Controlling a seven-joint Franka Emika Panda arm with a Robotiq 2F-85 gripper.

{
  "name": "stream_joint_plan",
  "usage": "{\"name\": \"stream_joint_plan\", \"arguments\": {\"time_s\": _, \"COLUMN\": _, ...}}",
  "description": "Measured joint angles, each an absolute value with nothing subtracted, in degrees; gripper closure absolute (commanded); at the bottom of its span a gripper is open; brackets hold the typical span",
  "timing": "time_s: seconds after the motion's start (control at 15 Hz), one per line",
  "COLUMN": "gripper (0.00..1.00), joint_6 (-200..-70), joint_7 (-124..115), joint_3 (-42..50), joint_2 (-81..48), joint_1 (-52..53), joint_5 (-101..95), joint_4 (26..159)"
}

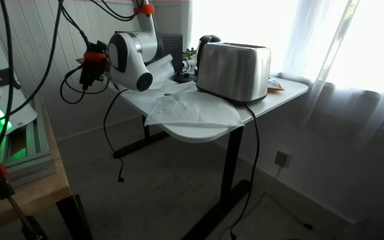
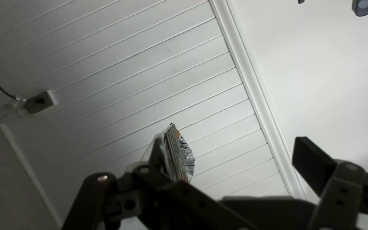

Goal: Pull the bottom tray completely out of the oven

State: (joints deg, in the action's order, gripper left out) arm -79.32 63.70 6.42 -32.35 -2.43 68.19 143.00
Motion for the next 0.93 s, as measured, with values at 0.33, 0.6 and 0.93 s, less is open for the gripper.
{"name": "stream_joint_plan", "arguments": {"time_s": 0.33, "gripper": 0.0, "joint_6": -79.6, "joint_7": 62.5, "joint_3": 6.2, "joint_2": -30.6, "joint_1": -1.9, "joint_5": 68.2, "joint_4": 143.9}}
{"name": "stream_joint_plan", "arguments": {"time_s": 0.6, "gripper": 0.0, "joint_6": -81.2, "joint_7": 60.4, "joint_3": 5.9, "joint_2": -29.1, "joint_1": -1.6, "joint_5": 68.6, "joint_4": 144.0}}
{"name": "stream_joint_plan", "arguments": {"time_s": 0.93, "gripper": 0.0, "joint_6": -83.6, "joint_7": 56.6, "joint_3": 5.9, "joint_2": -28.8, "joint_1": -1.5, "joint_5": 68.6, "joint_4": 144.0}}
